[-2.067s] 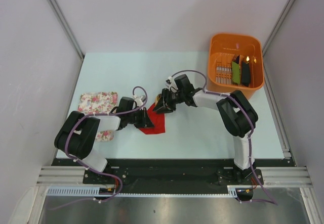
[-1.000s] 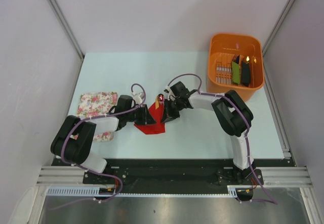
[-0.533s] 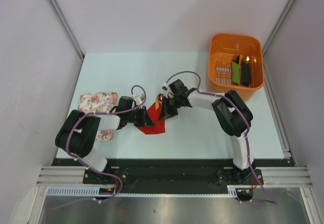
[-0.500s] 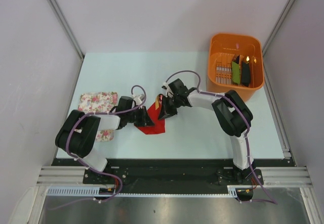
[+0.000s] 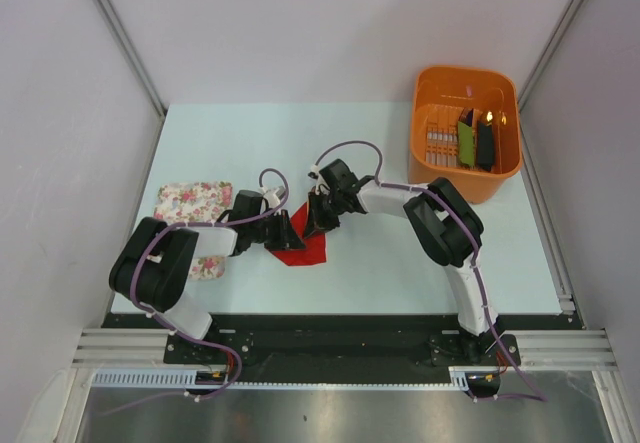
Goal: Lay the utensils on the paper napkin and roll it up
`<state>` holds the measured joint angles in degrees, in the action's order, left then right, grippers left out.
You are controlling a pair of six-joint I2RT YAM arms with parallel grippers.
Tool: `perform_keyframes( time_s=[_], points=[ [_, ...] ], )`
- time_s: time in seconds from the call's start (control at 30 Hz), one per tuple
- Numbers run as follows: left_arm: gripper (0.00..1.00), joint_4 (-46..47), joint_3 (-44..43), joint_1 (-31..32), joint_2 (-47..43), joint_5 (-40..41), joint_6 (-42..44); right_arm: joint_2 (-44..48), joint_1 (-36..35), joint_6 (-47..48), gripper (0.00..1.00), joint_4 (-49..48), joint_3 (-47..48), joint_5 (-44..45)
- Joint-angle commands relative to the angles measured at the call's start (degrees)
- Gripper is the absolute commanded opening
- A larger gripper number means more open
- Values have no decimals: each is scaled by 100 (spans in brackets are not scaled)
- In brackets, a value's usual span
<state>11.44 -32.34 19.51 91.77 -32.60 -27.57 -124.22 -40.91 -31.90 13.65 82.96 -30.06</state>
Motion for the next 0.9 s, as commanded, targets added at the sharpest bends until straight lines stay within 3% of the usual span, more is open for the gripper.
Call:
perform_keyframes(
  time_s=[0.0,0.13,0.23,0.43,0.47,0.57,0.7,0.87],
  points=[
    [18,-151,-53,-79,-185,237,138,-269,-40,210,0,199,45,554],
    [29,-116,-97,-87,-747,-27,427,-321,-49,246,0,94,-113,607],
    [31,-386,-185,-26,-1169,-88,1033,-366,-5,228,0,33,-166,519],
    [34,-1423,-492,176,-1889,-387,3641,-375,109,158,0,-64,-236,177],
    [34,-1852,-536,237,-1978,-422,4541,-366,118,175,0,-64,-236,133],
    [36,-2669,-765,404,-2224,-634,6058,-348,118,184,0,-73,-236,27],
    [24,-3157,-906,791,-1944,-379,7317,-366,109,132,0,-108,-228,-52],
    [12,-2815,-949,1002,-1180,51,7530,-366,127,166,0,-99,-210,-105]
  ],
)
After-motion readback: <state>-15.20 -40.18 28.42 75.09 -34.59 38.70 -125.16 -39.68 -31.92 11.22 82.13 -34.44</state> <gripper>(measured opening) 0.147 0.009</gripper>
